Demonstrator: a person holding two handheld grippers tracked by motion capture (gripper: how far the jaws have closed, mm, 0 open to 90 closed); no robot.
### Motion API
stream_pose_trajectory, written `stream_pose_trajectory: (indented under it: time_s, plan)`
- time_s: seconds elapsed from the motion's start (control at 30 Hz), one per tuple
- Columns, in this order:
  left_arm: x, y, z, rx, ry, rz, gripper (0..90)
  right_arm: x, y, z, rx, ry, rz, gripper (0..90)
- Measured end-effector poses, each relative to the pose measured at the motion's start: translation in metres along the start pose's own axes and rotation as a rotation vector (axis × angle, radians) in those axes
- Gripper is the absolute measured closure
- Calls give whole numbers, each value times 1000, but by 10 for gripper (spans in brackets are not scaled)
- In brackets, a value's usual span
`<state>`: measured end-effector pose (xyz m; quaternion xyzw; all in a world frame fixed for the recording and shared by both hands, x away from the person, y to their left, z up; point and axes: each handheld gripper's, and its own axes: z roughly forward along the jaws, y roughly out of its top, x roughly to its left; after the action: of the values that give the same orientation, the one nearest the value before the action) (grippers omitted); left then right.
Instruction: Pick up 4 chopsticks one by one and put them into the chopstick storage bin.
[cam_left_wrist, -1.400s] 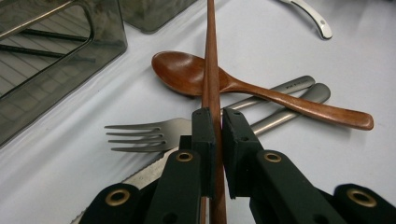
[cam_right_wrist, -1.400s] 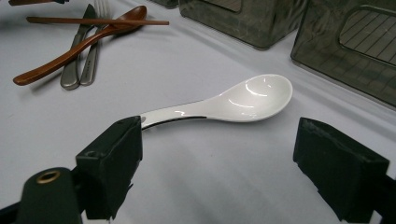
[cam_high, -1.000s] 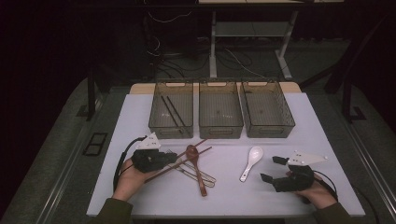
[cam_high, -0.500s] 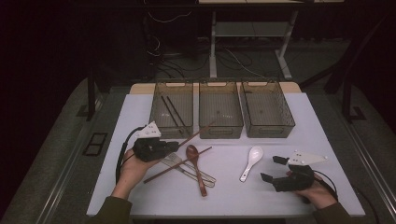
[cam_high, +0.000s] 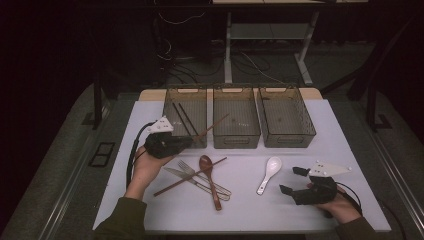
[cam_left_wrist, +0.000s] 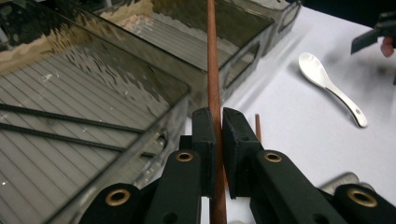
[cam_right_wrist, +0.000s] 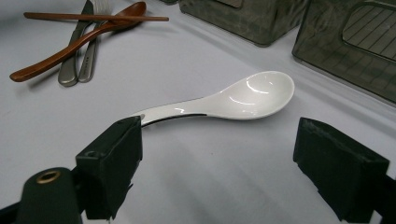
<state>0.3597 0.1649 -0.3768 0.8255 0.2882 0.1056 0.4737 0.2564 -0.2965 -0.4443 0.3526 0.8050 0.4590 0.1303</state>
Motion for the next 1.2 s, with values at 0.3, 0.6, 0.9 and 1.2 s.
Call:
stream_pose_trajectory:
  time_s: [0.3, 0.6, 0.9, 1.2]
  plan:
    - [17, 19, 3, -9, 26, -12, 830, -1, -1, -1, -5, -3, 1, 153]
    - [38, 39, 5, -25, 88, -36, 830, 0, 0, -1, -5, -4, 2, 153]
    - [63, 47, 15, -29, 177, -83, 830, -1, -1, -2, -6, -4, 2, 153]
    - [80, 38, 28, -5, 243, -128, 829, -2, -1, -3, -10, -5, 9, 153]
